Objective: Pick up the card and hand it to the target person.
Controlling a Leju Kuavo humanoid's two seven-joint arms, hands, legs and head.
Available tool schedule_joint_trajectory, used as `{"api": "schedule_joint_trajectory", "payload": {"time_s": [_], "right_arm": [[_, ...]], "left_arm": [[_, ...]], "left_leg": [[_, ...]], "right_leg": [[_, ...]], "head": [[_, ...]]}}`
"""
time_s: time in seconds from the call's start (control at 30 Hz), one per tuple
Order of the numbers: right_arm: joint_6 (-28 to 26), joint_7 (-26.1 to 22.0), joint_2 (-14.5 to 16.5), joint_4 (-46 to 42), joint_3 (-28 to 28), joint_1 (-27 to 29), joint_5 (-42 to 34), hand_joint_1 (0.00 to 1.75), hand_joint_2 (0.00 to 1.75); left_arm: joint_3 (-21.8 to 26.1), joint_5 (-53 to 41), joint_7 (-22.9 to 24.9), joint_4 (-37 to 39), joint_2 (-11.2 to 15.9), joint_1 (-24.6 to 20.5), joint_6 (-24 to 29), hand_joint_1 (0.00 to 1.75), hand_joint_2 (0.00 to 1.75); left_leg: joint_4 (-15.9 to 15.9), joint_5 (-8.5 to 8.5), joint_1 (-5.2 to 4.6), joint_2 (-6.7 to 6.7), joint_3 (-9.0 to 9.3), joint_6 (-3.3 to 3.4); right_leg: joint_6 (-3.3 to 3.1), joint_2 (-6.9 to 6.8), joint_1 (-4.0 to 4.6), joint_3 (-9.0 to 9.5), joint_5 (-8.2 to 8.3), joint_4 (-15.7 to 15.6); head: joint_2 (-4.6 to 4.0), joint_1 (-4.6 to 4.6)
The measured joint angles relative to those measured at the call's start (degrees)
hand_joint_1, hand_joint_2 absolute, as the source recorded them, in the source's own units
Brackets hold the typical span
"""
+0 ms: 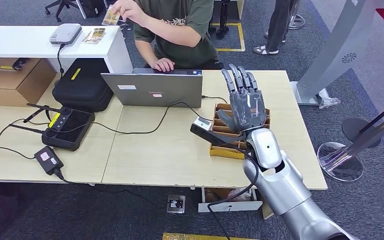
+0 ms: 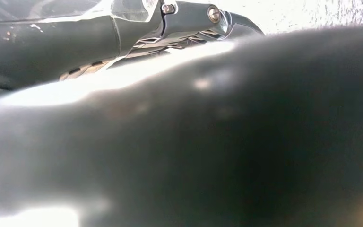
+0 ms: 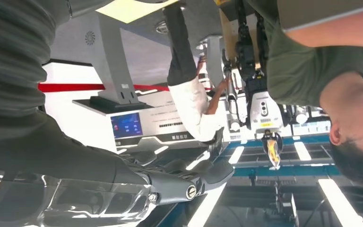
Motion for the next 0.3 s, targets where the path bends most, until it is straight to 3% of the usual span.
{"api": "schedule_joint_trajectory", "payload": {"time_s": [0.3], "right_arm": [[-1.3, 1.3, -0.8, 3.4, -1.2, 2.1, -0.6, 0.0, 1.75]], "left_arm": [[0.0, 0.1, 0.3, 0.0, -0.1, 0.0, 0.3, 0.0, 0.0]], "left_leg": [[0.0, 0.0, -0.01, 0.0, 0.0, 0.0]], "right_leg": [[0.0, 0.01, 0.0, -0.01, 0.0, 0.0]], "head": [[0.0, 0.0]]}}
